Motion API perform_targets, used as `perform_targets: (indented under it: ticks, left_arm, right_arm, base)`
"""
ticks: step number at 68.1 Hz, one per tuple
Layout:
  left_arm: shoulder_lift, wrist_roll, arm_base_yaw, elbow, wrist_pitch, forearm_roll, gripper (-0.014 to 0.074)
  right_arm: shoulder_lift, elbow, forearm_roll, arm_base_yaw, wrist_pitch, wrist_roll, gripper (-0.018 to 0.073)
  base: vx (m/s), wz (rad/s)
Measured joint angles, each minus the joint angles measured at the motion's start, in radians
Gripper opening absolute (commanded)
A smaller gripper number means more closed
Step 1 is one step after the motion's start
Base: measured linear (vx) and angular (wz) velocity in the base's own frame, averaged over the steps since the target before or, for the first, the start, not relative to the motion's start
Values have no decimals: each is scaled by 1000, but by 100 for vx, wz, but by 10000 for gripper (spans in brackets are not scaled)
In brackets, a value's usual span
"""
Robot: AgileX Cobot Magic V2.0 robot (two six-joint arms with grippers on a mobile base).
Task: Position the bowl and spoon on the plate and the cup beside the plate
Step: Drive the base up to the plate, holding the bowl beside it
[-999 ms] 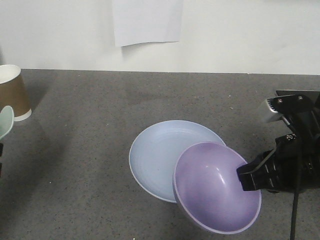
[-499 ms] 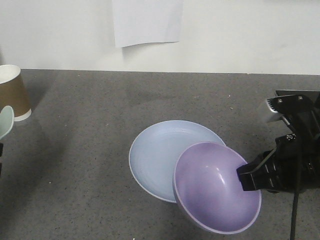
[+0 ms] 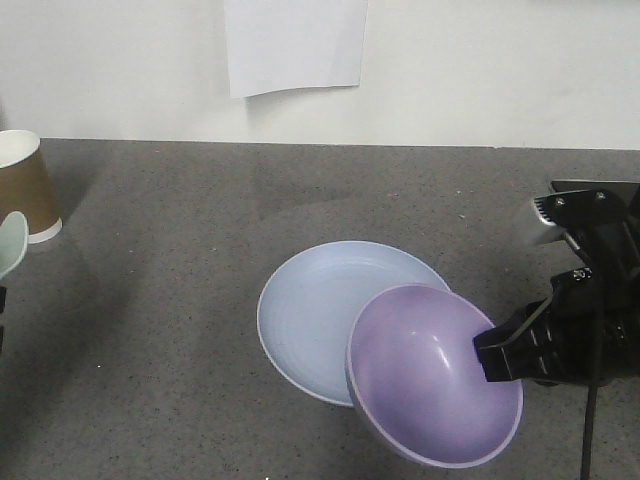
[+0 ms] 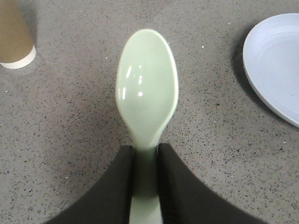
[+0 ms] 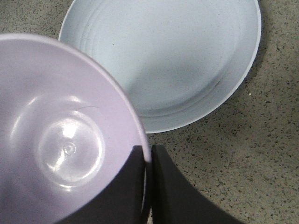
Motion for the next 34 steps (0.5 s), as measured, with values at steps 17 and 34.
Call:
perform_targets:
  ticks: [17,34]
  left_arm:
    - [0,0,0,0,0,0,66]
    - [0,0,0,0,0,0,66]
  right_arm:
    - [0,0,0,0,0,0,-1]
    - [0,0,0,0,0,0,-1]
  base:
    - [0,0]
    - [0,0]
